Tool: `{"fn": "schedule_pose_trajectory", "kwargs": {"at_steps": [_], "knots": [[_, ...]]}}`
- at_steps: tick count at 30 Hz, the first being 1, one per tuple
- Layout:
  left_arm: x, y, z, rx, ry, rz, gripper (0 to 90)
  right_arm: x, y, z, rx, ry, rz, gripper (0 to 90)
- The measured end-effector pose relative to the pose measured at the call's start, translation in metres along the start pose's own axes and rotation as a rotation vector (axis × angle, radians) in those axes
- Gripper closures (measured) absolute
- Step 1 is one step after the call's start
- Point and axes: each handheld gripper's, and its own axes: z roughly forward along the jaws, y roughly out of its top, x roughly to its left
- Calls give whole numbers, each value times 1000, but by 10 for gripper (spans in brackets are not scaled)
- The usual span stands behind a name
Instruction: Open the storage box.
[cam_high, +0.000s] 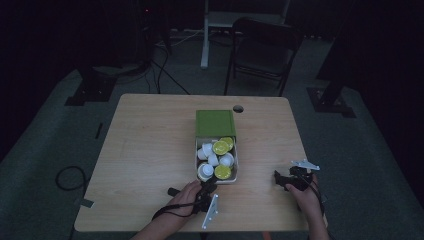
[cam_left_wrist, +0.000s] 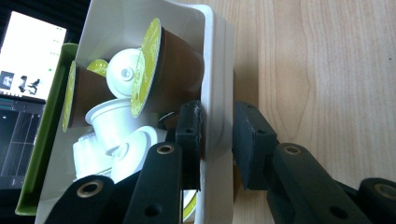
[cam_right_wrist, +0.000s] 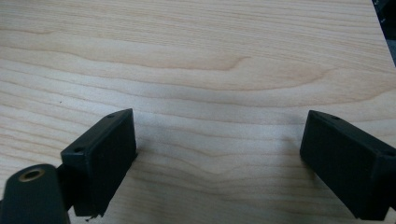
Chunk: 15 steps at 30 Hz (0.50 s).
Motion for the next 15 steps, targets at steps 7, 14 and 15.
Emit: {"fn": "schedule_pose_trajectory", "kwargs": {"at_steps": [7, 14, 15], "knots": [[0, -1, 1, -6, -15, 2, 678, 0, 0, 0, 0, 0, 0, 102], [0, -3, -2, -36, -69, -52, 537, 0, 0, 0, 0, 0, 0, 102], [1, -3, -3, -37, -75, -61, 537, 0, 0, 0, 0, 0, 0, 102]]}}
